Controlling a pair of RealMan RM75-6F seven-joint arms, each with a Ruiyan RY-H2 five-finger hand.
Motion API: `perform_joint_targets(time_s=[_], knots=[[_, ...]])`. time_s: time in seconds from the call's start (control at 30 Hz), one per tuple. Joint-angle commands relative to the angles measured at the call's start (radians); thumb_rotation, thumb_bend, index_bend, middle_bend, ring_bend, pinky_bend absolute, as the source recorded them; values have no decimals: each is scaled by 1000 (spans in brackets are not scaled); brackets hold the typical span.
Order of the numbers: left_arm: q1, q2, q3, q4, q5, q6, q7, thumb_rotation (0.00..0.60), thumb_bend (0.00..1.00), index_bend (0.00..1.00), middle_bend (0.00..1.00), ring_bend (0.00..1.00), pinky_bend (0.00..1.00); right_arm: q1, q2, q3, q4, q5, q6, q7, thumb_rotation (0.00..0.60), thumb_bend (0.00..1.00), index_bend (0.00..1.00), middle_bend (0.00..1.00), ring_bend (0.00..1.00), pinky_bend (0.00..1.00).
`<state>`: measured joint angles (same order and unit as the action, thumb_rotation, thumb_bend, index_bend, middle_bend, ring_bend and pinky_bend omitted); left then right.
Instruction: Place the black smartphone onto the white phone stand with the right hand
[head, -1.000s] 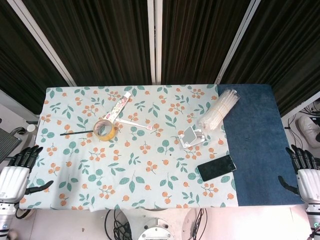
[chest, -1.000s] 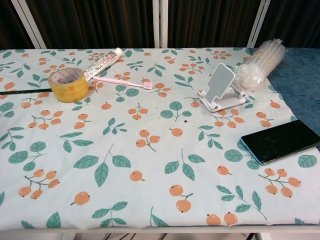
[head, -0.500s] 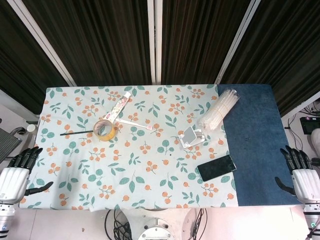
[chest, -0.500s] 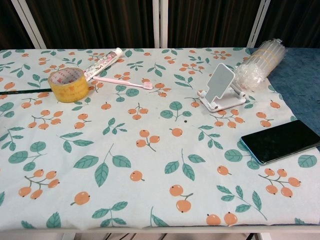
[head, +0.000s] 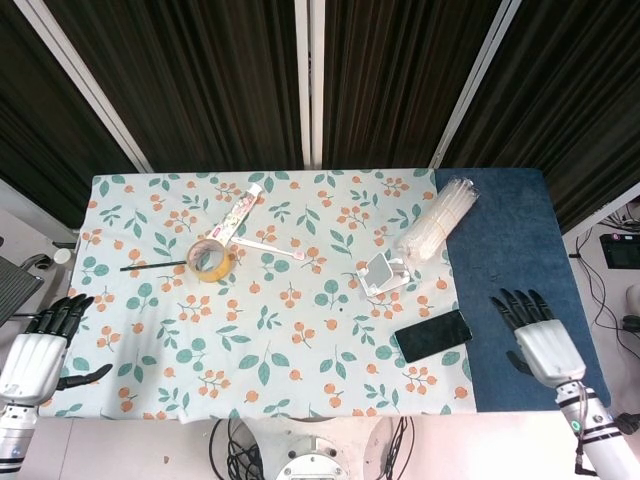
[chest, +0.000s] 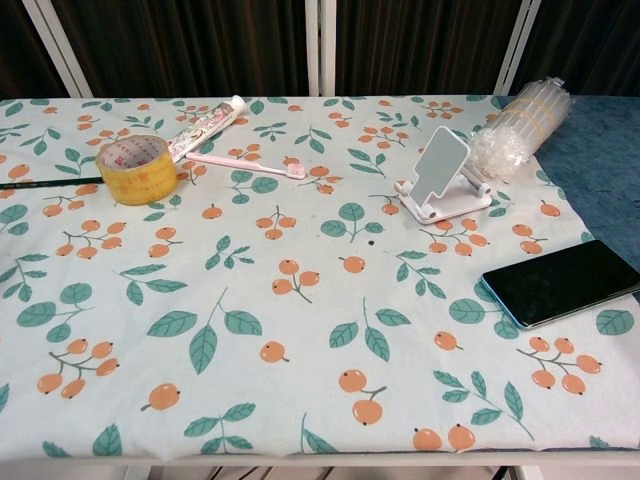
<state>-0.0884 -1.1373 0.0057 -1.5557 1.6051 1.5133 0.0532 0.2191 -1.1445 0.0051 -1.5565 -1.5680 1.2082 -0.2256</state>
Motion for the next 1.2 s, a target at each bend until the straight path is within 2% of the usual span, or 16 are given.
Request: perform_joint_targets(time_s=[0.03, 0.2, 0.53, 0.8, 1.2], knots=[[0, 1, -1, 0, -1, 1, -1, 422, 71, 86, 97, 99, 213, 75, -3, 12, -75, 56, -117, -118, 600, 176, 0, 0, 0, 0], [-4, -2, 2, 2, 3, -6, 1, 422, 71, 87, 97, 99, 213, 133, -34, 23, -102, 149, -228, -226, 600, 176, 0, 0, 0, 0], [-5, -6, 4, 15, -6, -14, -10, 425, 71, 87, 97, 99, 213, 194, -107, 22, -82, 272, -305, -351, 600, 176, 0, 0, 0, 0], [-1, -4, 6, 18, -9, -11, -26, 425, 71, 87, 97, 99, 213, 217, -139, 10, -59, 278, -312, -323, 600, 176, 21, 0, 0, 0], [-3, -4, 7, 20, -15, -20, -26, 423, 71, 87, 97, 99, 213, 256, -120, 9, -43, 310, -363, -225, 600, 176, 94, 0, 0, 0]])
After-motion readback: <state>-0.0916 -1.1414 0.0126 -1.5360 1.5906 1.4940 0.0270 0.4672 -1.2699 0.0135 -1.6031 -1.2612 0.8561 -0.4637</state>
